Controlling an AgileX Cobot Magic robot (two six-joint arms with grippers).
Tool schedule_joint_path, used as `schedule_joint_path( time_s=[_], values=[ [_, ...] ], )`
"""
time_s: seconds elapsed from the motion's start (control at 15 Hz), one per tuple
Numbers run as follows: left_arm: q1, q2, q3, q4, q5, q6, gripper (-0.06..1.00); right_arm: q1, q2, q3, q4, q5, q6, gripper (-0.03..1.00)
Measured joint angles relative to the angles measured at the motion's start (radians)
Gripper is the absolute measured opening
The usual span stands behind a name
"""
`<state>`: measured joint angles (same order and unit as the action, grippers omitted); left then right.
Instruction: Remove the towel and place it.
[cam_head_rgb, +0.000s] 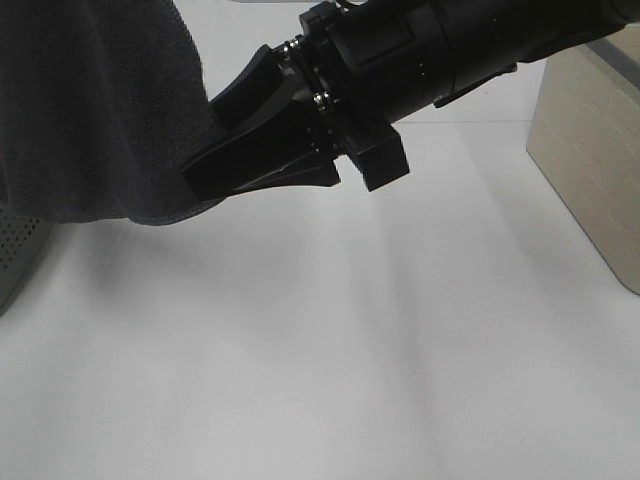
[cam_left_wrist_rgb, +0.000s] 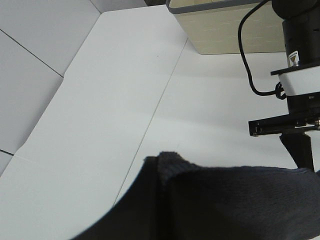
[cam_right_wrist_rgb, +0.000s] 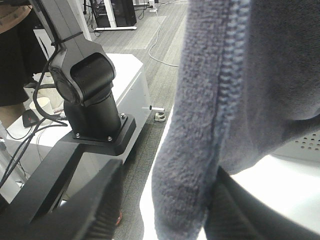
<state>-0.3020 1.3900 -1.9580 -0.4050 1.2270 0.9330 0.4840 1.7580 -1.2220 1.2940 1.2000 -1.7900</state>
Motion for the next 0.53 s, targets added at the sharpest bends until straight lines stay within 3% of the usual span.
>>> schedule_joint_path(
  time_s=[0.2,0.53],
  values=[
    [0.0,0.0,0.0,-0.003,0.0,0.0,0.0,0.02,0.003,0.0,0.011,-0.017,0.0,0.48],
    [0.0,0.004,0.0,-0.027,0.0,-0.001,0.0,0.029,0.02,0.0,0.029,-0.062,0.004,0.37]
  ],
)
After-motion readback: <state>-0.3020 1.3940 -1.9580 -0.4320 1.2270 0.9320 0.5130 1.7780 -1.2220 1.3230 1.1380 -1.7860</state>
